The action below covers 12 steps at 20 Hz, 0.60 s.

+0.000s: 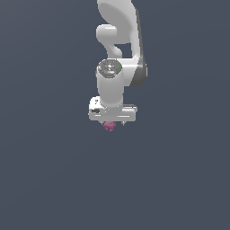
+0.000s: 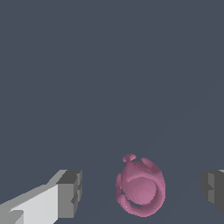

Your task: Pick up the object and move it to a goal position.

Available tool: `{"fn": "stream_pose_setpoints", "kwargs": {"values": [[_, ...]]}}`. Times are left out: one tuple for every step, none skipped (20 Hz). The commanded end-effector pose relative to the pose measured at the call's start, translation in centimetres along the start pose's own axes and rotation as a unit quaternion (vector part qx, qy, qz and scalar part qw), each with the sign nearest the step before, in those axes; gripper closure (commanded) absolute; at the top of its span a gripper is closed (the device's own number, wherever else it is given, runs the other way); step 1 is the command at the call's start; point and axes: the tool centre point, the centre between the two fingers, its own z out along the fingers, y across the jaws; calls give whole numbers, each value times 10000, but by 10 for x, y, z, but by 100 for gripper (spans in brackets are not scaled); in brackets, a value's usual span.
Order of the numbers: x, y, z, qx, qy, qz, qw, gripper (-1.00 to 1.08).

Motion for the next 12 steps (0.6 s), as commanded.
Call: {"fn": "stream_pose_setpoints", "kwargs": {"values": [[0, 0, 0, 0, 0, 0, 10000, -92], [0, 1, 0, -1, 3, 1, 10000, -92], [1, 2, -1, -5, 12, 5, 10000, -92], [1, 5, -3, -10, 26, 10, 10000, -92], [3, 9, -5, -18, 45, 16, 10000, -92], [4, 14, -7, -28, 68, 23, 10000, -92], [5, 20, -10, -38, 92, 27, 9999, -92], [7, 24, -12, -47, 111, 27, 9999, -92], [7, 26, -14, -52, 123, 24, 9999, -92], [8, 28, -15, -55, 130, 20, 9999, -92], [8, 28, -15, -57, 132, 16, 9999, -92], [9, 28, -15, -56, 131, 12, 9999, -92]]}}
